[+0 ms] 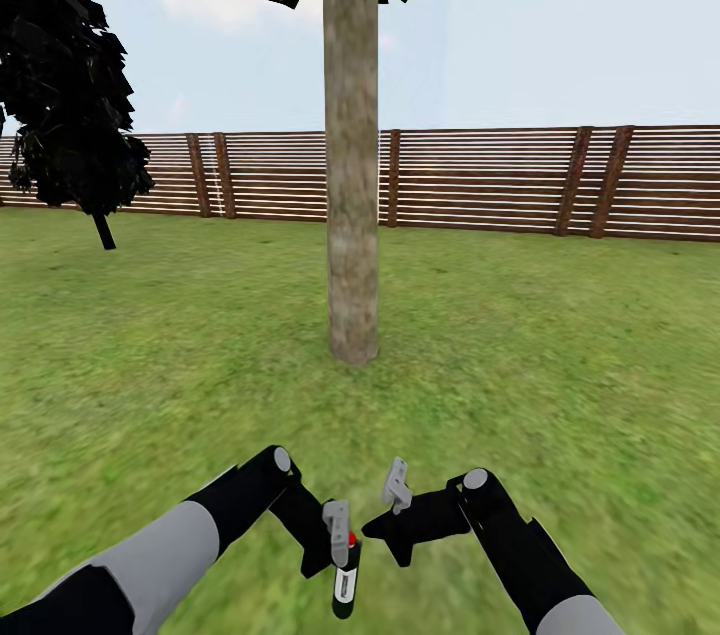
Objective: In the garden, pick up the pesticide atomizer on the floor and spray pesticide onto both trees until each tree trunk is fully covered.
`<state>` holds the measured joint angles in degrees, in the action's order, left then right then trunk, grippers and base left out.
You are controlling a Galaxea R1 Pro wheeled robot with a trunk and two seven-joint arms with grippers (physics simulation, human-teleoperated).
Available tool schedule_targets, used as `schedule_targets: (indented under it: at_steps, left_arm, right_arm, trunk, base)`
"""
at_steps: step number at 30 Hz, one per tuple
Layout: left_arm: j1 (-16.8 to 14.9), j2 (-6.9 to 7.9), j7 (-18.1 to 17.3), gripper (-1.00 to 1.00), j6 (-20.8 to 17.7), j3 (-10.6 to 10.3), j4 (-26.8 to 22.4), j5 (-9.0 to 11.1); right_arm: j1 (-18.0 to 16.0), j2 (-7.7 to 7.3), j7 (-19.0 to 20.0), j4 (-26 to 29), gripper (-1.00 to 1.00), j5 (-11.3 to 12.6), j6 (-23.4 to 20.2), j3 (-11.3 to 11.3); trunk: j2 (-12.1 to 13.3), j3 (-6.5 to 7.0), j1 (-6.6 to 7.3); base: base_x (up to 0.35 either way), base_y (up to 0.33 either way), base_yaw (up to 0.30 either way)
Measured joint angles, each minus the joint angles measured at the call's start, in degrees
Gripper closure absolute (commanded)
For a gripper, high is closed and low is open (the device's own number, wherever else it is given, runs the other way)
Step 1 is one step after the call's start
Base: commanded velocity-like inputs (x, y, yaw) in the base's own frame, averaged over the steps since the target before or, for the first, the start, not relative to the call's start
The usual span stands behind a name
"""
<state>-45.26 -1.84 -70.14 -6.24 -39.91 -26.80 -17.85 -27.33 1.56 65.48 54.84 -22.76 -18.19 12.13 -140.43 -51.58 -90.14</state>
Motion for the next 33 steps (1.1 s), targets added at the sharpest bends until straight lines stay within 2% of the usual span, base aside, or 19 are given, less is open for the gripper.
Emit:
schedule_targets:
  at_steps: [10,29,31,33]
  left_arm:
    - [0.0,-0.66,0.0,1.0,0.0,0.0,-0.1,0.0]
    - [-0.8,-0.61,0.1,1.0,0.0,0.0,0.0,0.0]
    - [-0.8,-0.38,0.4,1.0,-0.1,0.0,0.1,0.0]
    - [-0.8,0.92,1.3,1.0,-0.2,0.0,0.1,-0.1]
  right_arm:
    - [0.0,-0.01,0.0,0.0,1.0,0.0,0.0,0.0]
    - [0.0,0.0,0.0,0.0,1.0,0.0,0.0,0.1]
    - [0.0,-0.01,0.0,0.0,1.0,0.0,0.0,0.1]
    - [0.0,-0.02,0.0,0.0,1.0,0.0,0.0,0.1]
  trunk:
    - [0.0,0.0,0.0]
    - [0.0,0.0,0.0]
    - [0.0,0.0,0.0]
    - [0.0,0.0,0.0]
  base:
    - [0.0,0.0,0.0]
    - [0.0,0.0,0.0]
    - [0.0,0.0,0.0]
    - [0.0,0.0,0.0]
